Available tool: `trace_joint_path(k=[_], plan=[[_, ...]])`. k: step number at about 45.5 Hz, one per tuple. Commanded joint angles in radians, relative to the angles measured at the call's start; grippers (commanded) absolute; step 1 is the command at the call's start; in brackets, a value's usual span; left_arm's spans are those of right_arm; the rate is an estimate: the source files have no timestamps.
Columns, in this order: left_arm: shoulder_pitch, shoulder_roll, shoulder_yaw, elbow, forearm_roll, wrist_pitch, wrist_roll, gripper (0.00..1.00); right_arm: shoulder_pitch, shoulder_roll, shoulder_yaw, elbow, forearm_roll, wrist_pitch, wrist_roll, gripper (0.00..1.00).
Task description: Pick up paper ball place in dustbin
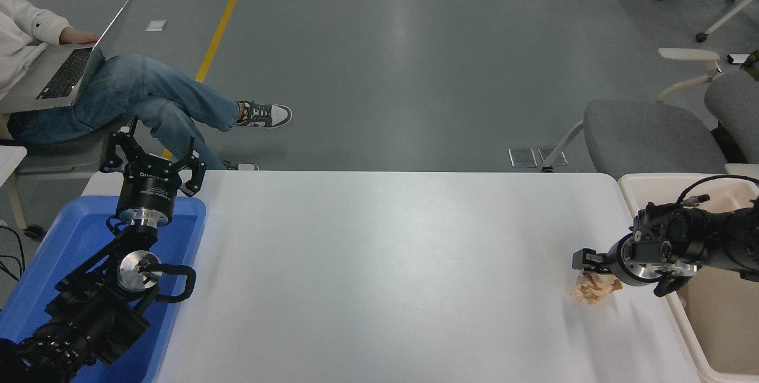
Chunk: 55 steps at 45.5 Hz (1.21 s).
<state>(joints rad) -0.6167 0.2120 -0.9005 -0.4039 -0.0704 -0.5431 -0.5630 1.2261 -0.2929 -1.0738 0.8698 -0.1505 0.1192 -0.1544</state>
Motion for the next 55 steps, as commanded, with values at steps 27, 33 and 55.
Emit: trace_joint_path(k=[27,33,55], plan=[[0.000,0.001,0.000,0.000,0.000,0.000,0.000,0.99,-0.066,0.003,0.066,-0.028,0.034,-0.021,-0.001,0.00],[0.000,0.000,0.000,0.000,0.000,0.000,0.000,0.99,-0.060,-0.005,0.055,-0.028,0.095,-0.020,-0.001,0.00],[0.000,0.000,0.000,0.000,0.000,0.000,0.000,0.99,0.193,-0.104,-0.012,0.234,0.115,0.002,0.001,0.00]])
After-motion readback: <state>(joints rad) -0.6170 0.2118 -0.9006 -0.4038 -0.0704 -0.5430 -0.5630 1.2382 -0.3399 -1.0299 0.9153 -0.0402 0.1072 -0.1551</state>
